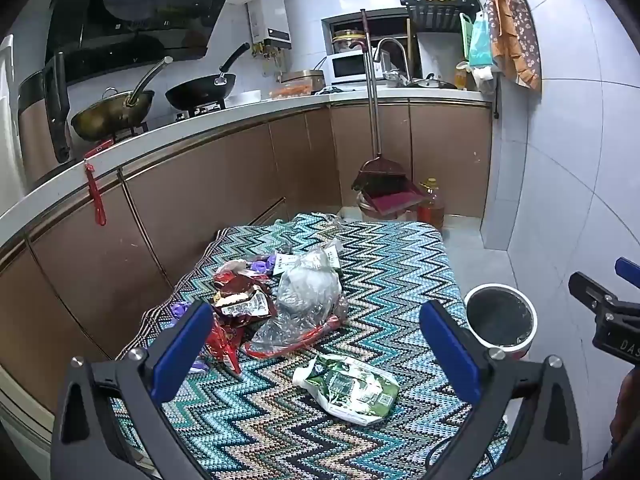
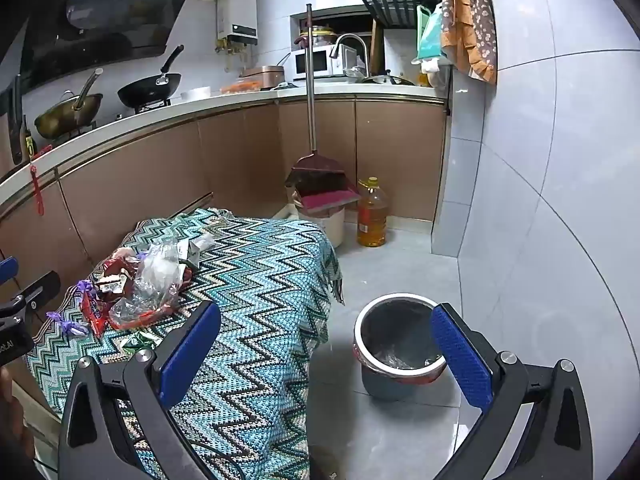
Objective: Collect trash
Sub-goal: 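Move both tools toward the trash pile on the patterned cloth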
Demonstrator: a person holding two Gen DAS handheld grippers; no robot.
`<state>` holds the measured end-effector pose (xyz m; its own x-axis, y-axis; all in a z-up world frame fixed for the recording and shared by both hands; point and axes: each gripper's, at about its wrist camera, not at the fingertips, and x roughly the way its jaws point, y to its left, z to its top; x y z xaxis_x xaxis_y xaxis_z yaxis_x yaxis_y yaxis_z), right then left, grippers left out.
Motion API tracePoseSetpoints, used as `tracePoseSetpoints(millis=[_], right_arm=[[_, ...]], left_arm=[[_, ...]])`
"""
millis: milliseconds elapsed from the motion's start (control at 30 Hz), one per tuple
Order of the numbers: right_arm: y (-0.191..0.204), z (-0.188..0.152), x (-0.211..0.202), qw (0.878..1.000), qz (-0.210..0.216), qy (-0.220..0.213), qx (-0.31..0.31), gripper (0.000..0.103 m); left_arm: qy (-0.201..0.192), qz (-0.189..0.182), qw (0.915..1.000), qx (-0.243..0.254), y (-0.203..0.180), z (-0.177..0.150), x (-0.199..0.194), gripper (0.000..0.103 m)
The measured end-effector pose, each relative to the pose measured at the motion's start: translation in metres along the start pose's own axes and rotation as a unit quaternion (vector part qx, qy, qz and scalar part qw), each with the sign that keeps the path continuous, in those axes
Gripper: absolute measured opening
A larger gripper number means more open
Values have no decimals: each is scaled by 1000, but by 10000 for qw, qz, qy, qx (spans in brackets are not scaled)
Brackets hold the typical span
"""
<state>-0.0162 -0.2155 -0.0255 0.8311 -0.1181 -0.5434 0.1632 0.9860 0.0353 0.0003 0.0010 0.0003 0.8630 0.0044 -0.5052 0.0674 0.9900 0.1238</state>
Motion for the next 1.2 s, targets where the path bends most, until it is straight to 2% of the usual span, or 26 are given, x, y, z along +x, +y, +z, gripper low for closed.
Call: tracePoseSetpoints(millis=[333,567,933,1200], right_arm=[[1,2,2,10000,-1,-11,-25,103],[3,1,3,10000,2,-18,-26,103],[6,-1,5,10000,5,-9,-36,103],[8,-2,13,10000,40,16,-66,103]], left_arm=[[-30,56,9999,90,-2,2,-1,103],[206,13,9997,124,-3,-1,7,103],[7,289,9995,139,-3,-1,6,103],[-81,352,9993,133,-1,-2,9,103]])
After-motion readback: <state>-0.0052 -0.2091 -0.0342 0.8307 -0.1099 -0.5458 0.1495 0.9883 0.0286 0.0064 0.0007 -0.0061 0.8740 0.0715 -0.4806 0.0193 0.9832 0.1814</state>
